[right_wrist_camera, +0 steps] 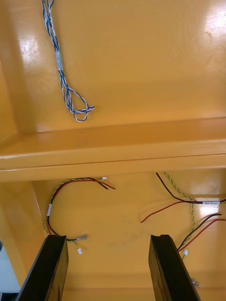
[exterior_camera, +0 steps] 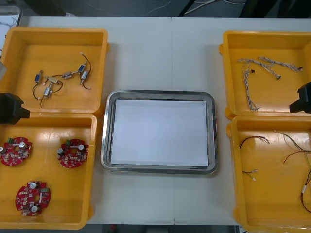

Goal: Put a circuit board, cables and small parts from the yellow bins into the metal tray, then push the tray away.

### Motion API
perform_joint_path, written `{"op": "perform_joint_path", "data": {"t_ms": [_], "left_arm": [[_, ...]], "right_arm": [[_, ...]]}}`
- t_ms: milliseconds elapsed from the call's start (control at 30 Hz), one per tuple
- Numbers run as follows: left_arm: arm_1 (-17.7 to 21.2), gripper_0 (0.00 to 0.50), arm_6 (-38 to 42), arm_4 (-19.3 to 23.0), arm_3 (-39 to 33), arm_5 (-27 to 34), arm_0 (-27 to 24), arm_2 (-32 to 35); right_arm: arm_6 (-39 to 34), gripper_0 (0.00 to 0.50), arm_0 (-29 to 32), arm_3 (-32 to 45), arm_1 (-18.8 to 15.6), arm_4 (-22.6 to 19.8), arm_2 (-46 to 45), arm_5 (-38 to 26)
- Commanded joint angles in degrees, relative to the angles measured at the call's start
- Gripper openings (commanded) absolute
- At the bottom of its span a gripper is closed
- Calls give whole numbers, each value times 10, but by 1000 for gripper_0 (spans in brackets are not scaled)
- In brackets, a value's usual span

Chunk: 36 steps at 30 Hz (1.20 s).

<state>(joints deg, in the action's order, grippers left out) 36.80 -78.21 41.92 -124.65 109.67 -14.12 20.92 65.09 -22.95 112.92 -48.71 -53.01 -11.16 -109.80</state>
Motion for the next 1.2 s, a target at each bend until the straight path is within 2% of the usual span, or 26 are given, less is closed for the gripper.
{"op": "perform_joint_path", "data": {"t_ms": [33,1200], "left_arm": [[24,500,-4,-4,-4,3,4,14],[24,500,-4,-4,-4,3,4,14]], "right_arm": [[-15,500,5,17,-24,-4,-18,-2],[-15,500,5,17,-24,-4,-18,-2]]}}
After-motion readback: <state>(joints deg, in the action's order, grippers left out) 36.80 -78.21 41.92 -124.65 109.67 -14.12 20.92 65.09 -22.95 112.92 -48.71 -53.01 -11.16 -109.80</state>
